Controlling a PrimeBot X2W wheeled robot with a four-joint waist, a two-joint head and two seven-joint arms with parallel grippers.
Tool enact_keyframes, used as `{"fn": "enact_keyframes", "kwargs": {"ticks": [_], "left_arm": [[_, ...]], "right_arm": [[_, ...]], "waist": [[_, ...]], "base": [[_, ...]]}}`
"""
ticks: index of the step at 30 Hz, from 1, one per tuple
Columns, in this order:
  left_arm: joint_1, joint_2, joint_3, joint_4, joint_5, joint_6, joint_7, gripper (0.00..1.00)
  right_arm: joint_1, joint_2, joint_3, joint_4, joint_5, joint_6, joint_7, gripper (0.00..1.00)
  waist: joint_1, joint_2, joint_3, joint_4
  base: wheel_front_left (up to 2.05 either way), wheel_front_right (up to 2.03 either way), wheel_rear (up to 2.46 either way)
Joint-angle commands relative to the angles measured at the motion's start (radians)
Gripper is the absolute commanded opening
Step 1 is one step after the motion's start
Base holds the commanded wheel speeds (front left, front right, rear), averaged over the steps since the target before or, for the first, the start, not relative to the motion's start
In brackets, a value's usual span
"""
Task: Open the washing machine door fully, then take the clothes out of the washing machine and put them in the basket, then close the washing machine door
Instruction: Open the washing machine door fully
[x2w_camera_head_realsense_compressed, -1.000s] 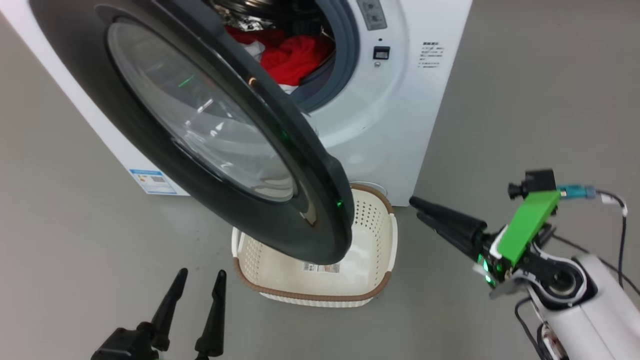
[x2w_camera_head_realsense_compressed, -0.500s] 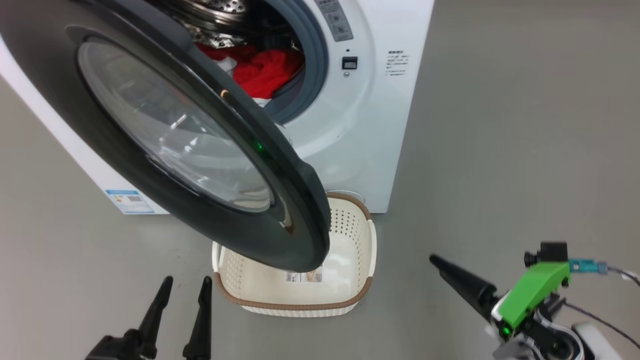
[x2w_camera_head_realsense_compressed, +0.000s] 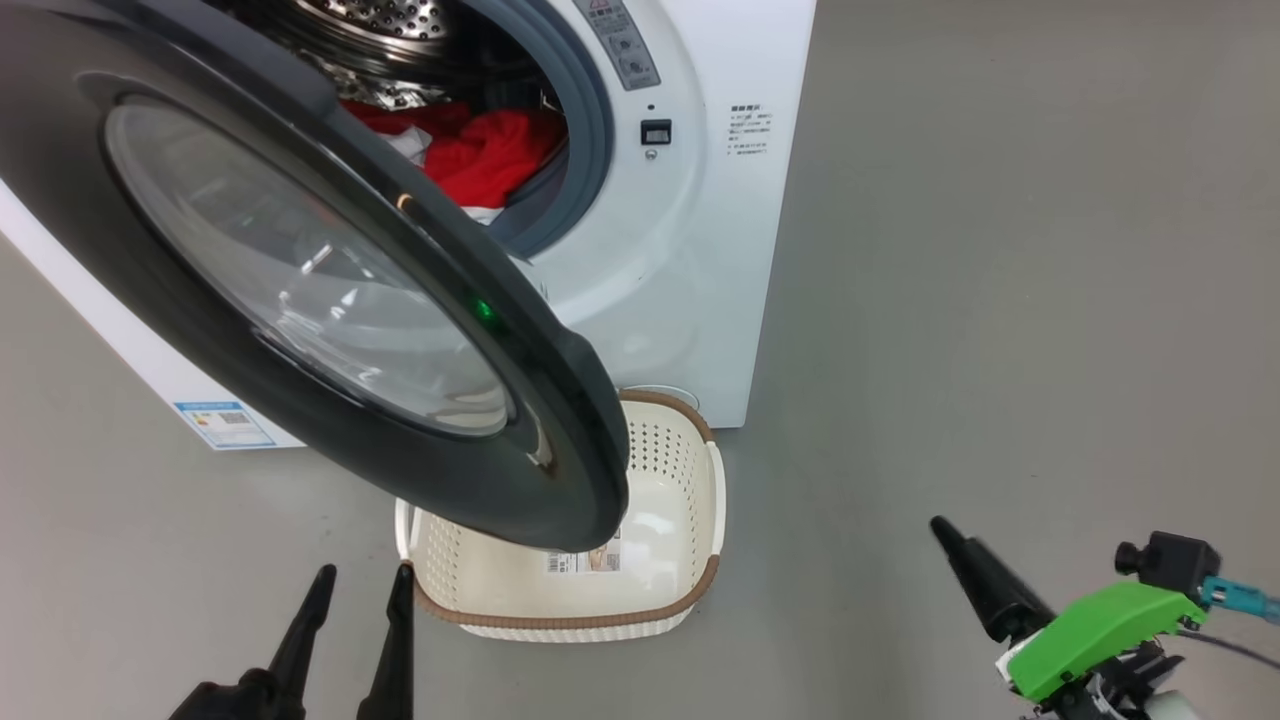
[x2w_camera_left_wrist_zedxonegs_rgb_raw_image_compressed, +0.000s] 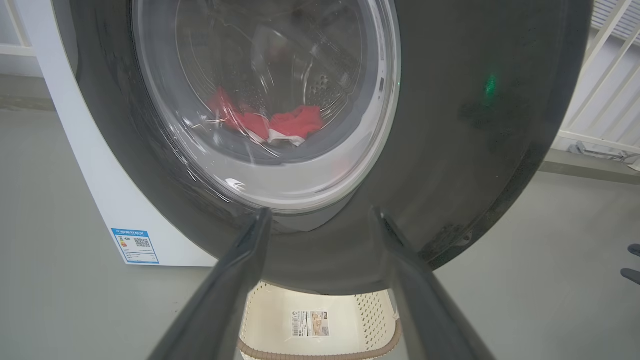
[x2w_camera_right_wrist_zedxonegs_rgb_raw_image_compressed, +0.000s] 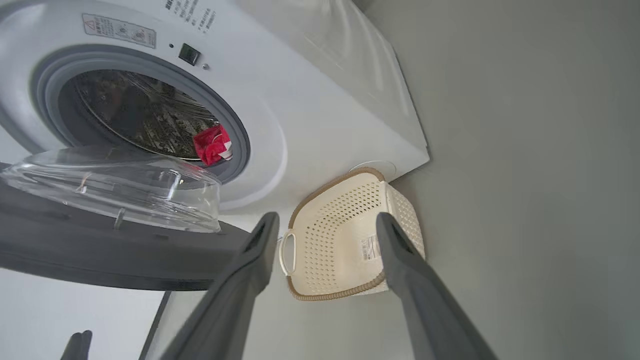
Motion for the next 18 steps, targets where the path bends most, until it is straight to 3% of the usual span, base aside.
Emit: {"fn": "enact_keyframes", "kwargs": {"ticks": [1, 6, 10, 18], "left_arm": [[-0.01, 0.01, 0.038, -0.019, 0.008, -0.006, -0.012, 1.0], [-0.009, 0.01, 0.039, -0.017, 0.009, -0.006, -0.012, 1.0], [-0.01, 0.01, 0.037, -0.014, 0.011, -0.006, -0.012, 1.0], [-0.01, 0.01, 0.034, -0.01, 0.012, -0.006, -0.012, 1.0]], "right_arm": [[0.002, -0.029, 0.035, -0.025, -0.055, 0.001, -0.062, 1.0], [-0.006, -0.069, 0.118, 0.014, -0.226, 0.001, -0.275, 1.0], [-0.024, -0.087, 0.134, 0.062, -0.392, 0.001, -0.333, 1.0], [0.057, 0.056, -0.158, -0.084, -0.795, 0.001, -0.336, 1.0]], "waist": [[0.0, 0.0, 0.001, -0.004], [0.0, 0.0, 0.001, -0.011], [0.0, 0.0, 0.001, -0.013], [0.0, 0.0, -0.003, -0.01]], "base": [[0.0, 0.0, 0.0], [0.0, 0.0, 0.0], [0.0, 0.0, 0.0], [0.0, 0.0, 0.0]]}}
